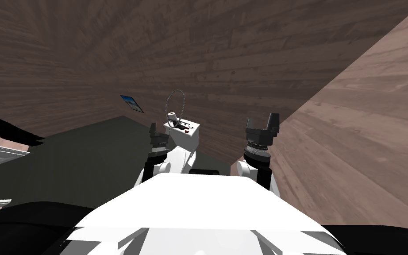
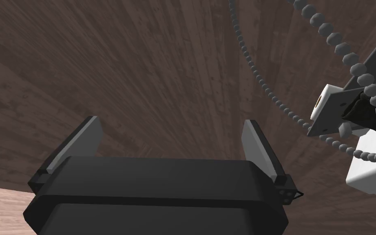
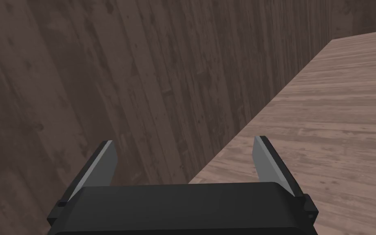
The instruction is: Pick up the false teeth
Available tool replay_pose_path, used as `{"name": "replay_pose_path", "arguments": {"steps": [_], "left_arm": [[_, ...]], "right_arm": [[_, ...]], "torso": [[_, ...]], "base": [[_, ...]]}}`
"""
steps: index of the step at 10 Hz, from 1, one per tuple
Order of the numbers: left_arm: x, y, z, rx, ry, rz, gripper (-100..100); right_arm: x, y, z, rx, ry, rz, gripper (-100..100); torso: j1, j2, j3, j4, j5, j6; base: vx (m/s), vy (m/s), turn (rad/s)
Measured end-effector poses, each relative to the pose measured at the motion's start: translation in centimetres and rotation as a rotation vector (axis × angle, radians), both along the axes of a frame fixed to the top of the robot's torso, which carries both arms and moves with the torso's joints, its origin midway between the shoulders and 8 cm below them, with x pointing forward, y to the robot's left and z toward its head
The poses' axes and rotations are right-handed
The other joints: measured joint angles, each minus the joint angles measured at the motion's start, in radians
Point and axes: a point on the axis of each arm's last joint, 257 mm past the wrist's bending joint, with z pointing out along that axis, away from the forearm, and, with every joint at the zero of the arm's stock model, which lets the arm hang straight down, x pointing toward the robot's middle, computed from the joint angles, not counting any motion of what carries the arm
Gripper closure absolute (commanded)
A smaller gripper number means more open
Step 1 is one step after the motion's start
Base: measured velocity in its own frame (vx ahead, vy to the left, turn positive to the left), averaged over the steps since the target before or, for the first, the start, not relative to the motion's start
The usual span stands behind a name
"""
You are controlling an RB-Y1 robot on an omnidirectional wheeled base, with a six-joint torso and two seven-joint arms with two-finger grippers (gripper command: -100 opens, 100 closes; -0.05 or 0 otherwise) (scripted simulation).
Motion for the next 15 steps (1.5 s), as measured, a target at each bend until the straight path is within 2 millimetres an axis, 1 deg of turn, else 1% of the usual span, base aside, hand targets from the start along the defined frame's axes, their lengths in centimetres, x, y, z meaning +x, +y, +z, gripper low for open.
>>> {"name": "replay_pose_path", "arguments": {"steps": [4,9,15], "left_arm": [[1.1,-0.4,-0.5,0.031,0.062,-0.047,-100],[2.8,-0.3,-1.9,0.011,0.167,-0.094,-100],[4.3,-0.2,-3.6,-0.034,0.28,-0.124,-100]], "right_arm": [[0.0,0.0,0.0,0.0,0.0,0.0,0],[0.0,0.0,0.0,0.0,0.0,0.0,0],[0.0,0.0,0.0,0.0,0.0,0.0,0]], "torso": [[0.002,0.0,0.0,0.0,0.0,0.0],[0.002,0.001,0.001,0.0,0.0,0.0],[0.001,0.001,0.001,0.0,0.0,0.0]], "base": [[-0.006,0.02,-0.077],[-0.017,0.021,-0.083],[-0.018,0.02,-0.076]]}}
